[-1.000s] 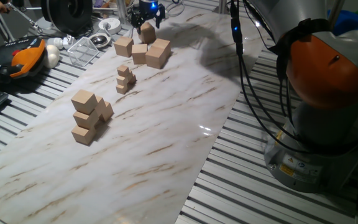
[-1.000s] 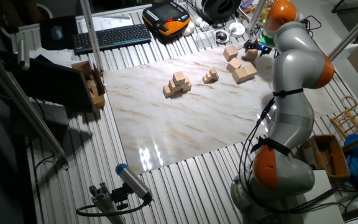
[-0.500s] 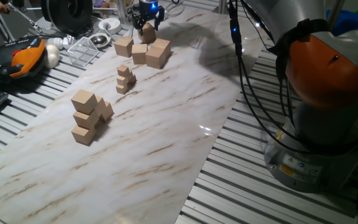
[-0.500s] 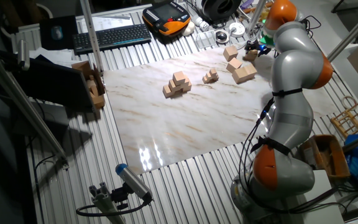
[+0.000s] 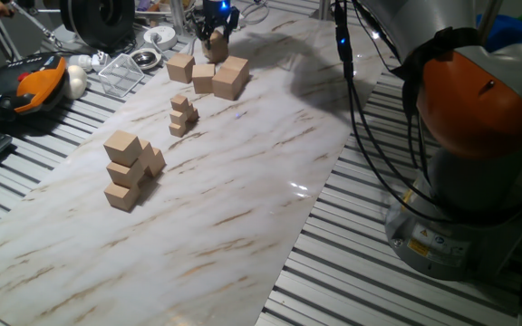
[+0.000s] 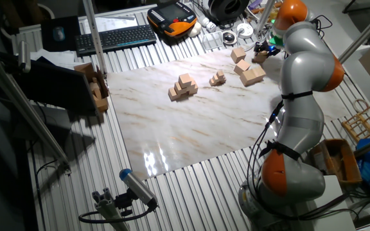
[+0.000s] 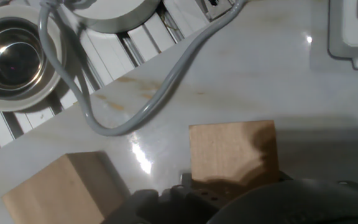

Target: Stack the blocks into a pyramid shape

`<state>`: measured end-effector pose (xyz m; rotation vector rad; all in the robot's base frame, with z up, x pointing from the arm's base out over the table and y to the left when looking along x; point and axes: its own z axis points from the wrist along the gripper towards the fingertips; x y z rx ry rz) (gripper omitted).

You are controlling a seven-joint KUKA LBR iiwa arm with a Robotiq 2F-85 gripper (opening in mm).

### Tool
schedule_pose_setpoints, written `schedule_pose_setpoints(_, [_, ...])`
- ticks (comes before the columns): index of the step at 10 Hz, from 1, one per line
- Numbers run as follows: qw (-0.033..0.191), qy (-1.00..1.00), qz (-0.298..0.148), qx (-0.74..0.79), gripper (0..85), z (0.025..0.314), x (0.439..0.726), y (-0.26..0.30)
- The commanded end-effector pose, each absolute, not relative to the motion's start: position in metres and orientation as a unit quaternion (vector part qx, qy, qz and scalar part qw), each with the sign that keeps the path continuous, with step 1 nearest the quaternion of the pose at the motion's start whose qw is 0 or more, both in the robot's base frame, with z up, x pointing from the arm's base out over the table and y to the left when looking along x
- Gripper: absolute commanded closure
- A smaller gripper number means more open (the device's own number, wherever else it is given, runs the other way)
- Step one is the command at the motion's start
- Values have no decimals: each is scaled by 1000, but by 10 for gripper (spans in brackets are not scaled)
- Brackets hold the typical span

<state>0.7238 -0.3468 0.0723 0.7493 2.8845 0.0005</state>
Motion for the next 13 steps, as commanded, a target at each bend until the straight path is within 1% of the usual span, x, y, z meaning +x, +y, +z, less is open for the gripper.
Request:
schedule_pose_setpoints(1, [79,964,-3,254,850,80,722,-347])
schedule_pose_setpoints(4, [71,960,-5,269,850,110,713,-345])
schedule_pose_setpoints(8, [60,950,-7,308,850,138,694,-332])
schedule_pose_setpoints(10, [57,944,-8,325,850,146,681,-323])
schedule_pose_setpoints(13, [41,938,-5,344,850,156,660,-316])
